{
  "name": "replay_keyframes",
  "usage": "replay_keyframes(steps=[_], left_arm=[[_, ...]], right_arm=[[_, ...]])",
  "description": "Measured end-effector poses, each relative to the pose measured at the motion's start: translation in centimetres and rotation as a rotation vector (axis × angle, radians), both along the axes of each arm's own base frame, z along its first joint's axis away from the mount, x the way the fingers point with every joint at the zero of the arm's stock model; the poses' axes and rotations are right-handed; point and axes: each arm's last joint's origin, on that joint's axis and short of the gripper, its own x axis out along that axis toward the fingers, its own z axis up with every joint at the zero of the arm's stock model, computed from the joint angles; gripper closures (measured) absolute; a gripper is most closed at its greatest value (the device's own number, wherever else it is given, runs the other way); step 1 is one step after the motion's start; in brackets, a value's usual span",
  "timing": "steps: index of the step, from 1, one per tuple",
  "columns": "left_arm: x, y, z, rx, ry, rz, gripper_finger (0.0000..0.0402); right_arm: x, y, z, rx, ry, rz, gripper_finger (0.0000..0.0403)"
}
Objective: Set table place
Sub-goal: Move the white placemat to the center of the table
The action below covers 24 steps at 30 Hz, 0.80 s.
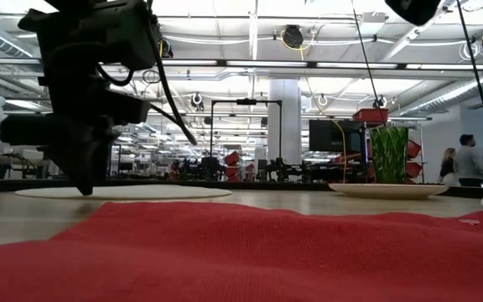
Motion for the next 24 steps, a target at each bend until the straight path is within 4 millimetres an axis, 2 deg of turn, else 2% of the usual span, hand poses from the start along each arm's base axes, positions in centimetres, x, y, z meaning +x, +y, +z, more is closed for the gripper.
replay_keyframes(steps=[5,9,24], left_arm=[[0.2,0.3,0.0,0.006,-0.014,-0.002,0.0242],[0.3,0.5,0.0,-0.065,-0.003,-0.003,0.0242],[-0.1,2.0,-0.6,-0.064,0.026,0.029,0.0242]], right_arm=[[-0.2,-0.1,-0.4,0.003,-0.013,0.003,0.0403],[-0.3,-0.2,-0.3,-0.011,-0.014,0.012,0.0403],[-0.2,-0.4,0.0,-0.025,-0.035,0.010,0.0403]])
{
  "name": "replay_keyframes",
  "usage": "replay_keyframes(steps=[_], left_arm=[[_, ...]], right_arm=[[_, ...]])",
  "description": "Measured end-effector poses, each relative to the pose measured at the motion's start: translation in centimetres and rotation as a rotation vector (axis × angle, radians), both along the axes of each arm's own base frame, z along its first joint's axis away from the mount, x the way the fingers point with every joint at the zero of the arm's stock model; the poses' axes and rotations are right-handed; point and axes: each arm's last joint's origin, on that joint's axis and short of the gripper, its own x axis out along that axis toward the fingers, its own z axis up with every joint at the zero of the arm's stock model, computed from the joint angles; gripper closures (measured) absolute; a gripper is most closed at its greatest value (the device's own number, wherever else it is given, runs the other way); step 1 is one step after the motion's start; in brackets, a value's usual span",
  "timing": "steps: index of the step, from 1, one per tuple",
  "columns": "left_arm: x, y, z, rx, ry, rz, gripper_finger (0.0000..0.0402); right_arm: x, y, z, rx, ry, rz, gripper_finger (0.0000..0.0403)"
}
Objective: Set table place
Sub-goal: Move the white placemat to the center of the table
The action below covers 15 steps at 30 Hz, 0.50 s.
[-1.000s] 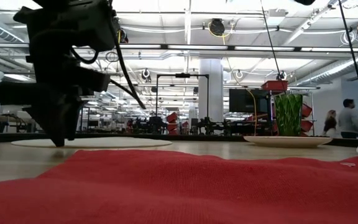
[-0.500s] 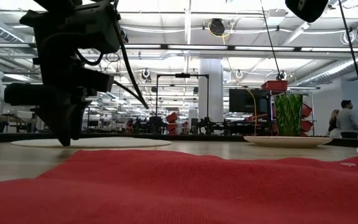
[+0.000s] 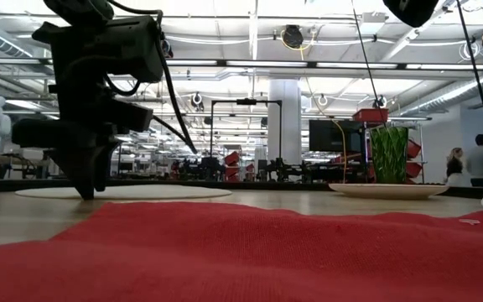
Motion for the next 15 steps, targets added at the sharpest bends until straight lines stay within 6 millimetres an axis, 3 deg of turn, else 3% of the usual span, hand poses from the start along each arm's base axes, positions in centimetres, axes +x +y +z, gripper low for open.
replay_keyframes(steps=[9,15], left_arm=[[-0.15,0.44,0.05,0.164,0.000,0.008,0.0242],[-0.11,0.46,0.06,0.171,-0.007,0.016,0.0242]], right_arm=[[0.04,0.03,0.05,0.006,-0.007,-0.001,0.0403],[0.05,0.03,0.04,0.013,-0.007,-0.005,0.0403]])
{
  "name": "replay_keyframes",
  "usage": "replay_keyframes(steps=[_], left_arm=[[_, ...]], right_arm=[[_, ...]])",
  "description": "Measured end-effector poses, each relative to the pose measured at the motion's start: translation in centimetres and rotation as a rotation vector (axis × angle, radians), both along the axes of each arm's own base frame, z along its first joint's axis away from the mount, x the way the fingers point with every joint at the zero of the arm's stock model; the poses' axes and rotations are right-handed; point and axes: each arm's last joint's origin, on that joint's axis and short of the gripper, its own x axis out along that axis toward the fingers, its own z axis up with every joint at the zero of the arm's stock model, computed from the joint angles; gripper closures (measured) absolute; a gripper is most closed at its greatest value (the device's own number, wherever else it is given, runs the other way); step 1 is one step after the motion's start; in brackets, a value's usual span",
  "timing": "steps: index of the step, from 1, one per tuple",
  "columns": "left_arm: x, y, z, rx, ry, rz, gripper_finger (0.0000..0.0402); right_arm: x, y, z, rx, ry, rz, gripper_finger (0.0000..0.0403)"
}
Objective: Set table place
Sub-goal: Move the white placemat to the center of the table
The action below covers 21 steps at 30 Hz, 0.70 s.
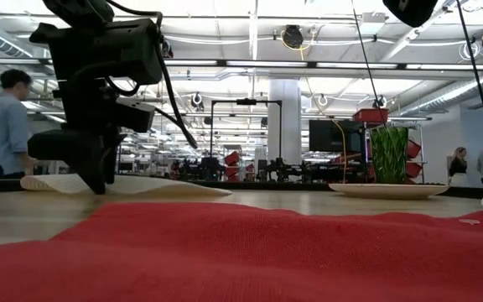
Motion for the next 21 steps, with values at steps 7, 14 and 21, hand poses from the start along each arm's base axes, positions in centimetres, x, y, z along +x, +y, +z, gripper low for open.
replay_keyframes(steps=[7,14,21], left_arm=[[0.0,-0.3,-0.1,-0.093,-0.015,0.069,0.0304],[0.0,-0.4,-0.1,-0.161,-0.009,0.077,0.0398],[3.0,-1.6,3.5,-0.304,-0.134,0.047,0.0401]], right_arm=[[0.0,0.0,0.0,0.000,0.000,0.000,0.0403],[0.0,0.0,0.1,0.004,-0.007,0.000,0.0403],[0.1,0.0,0.1,0.001,-0.012,0.004,0.0403]])
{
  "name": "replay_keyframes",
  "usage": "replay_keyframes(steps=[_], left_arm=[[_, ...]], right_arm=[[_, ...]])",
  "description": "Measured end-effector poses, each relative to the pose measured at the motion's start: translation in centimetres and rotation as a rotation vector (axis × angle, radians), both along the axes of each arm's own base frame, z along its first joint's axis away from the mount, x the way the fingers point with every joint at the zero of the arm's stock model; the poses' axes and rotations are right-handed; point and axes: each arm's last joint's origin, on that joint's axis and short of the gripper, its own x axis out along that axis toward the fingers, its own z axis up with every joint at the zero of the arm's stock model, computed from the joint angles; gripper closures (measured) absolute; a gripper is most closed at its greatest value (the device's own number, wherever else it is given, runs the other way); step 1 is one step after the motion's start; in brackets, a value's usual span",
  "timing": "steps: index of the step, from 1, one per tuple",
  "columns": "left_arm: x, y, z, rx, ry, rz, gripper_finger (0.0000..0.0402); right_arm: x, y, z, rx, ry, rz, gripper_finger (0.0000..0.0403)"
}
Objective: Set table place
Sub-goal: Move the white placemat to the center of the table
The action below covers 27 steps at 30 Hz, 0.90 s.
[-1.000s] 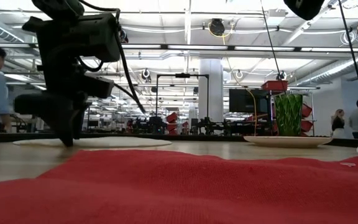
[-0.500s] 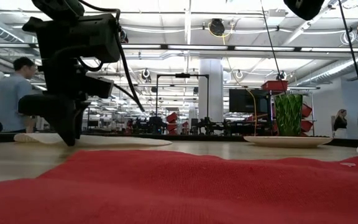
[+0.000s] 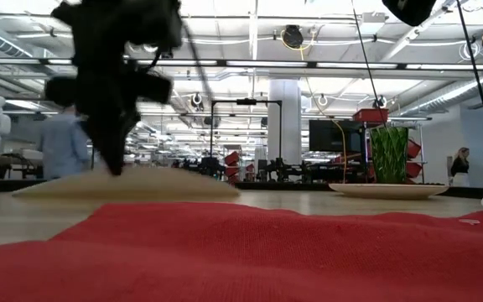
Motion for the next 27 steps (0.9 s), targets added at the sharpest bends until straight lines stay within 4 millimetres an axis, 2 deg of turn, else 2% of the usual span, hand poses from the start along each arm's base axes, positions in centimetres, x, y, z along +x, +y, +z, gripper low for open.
replay_keyframes(steps=[4,7,13,18,22,27], left_arm=[[2.3,-0.8,3.0,-0.021,-0.159,-0.039,0.0401],[4.2,-1.1,4.2,-0.033,-0.236,-0.044,0.0401],[9.2,-2.1,4.2,-0.119,-0.258,-0.131,0.0401],[13.2,-2.9,5.0,-0.193,-0.312,-0.187,0.0401],[15.4,-3.3,4.9,-0.240,-0.328,-0.205,0.0401],[17.1,-3.6,4.6,-0.244,-0.361,-0.212,0.0401]], right_arm=[[0.0,0.0,0.0,-0.013,0.002,0.006,0.0403],[0.0,-0.1,0.0,-0.032,0.004,0.015,0.0403],[-0.5,-0.5,0.8,-0.006,-0.024,0.006,0.0403],[-2.2,-1.0,2.0,0.032,-0.041,0.011,0.0403],[-3.4,-1.8,2.8,0.055,-0.053,0.001,0.0403],[-4.0,-2.3,3.6,0.038,-0.085,-0.001,0.0403]])
